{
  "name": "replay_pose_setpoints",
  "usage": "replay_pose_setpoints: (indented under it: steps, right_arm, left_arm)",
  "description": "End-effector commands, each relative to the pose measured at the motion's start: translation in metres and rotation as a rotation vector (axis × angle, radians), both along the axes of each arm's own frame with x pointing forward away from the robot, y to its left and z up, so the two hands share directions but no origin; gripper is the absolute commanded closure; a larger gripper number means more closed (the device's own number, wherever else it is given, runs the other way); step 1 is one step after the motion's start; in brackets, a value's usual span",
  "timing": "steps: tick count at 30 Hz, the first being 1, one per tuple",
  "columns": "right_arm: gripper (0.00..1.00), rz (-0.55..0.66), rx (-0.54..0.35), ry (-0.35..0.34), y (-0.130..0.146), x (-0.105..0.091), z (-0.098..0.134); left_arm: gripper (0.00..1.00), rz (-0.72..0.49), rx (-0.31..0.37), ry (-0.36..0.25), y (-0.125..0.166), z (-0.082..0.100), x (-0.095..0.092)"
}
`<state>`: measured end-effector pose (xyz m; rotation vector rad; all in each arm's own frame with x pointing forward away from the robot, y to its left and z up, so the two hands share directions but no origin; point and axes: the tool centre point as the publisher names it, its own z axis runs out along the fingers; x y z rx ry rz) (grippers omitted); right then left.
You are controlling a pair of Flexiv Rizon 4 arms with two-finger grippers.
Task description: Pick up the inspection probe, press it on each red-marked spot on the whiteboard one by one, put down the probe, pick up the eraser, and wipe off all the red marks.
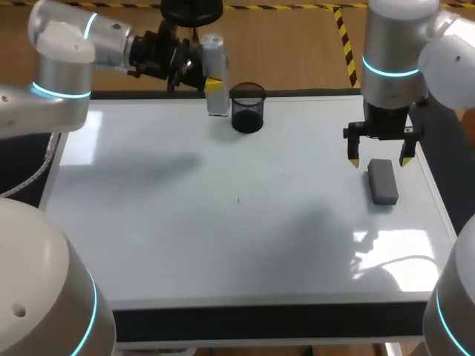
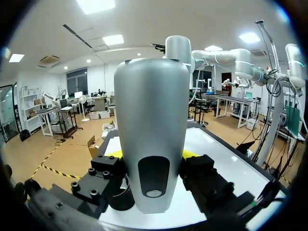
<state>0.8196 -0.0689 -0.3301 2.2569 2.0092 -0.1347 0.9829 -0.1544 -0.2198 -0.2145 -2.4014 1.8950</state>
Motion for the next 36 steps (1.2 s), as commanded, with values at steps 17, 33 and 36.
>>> replay_pose_setpoints:
  steps: [17,33,36]
  right_arm:
    - [0.00,0.002,0.000,-0.002,-0.001,-0.001,0.002]
    - [0.00,0.002,0.000,-0.002,-0.001,-0.001,0.002]
    - [0.00,0.002,0.000,-0.002,-0.001,-0.001,0.002]
  left_arm:
    - [1.00,-0.050,-0.032,-0.022,-0.049,0.015,0.027]
    - [1.00,-0.041,-0.040,-0.072,-0.081,0.024,0.061]
    - [1.00,-0.043,-0.038,-0.081,-0.085,0.025,0.065]
